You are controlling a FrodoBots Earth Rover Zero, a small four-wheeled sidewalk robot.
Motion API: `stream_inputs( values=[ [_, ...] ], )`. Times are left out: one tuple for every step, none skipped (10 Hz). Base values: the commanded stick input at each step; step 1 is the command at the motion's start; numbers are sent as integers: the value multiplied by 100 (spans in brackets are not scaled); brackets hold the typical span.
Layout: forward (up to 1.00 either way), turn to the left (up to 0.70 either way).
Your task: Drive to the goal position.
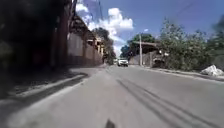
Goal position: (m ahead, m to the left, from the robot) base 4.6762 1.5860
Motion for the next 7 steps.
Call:
stream_inputs(
  values=[
    [100,1],
    [100,1],
    [100,1],
    [100,1],
    [100,1],
    [100,1],
    [100,1]
  ],
)
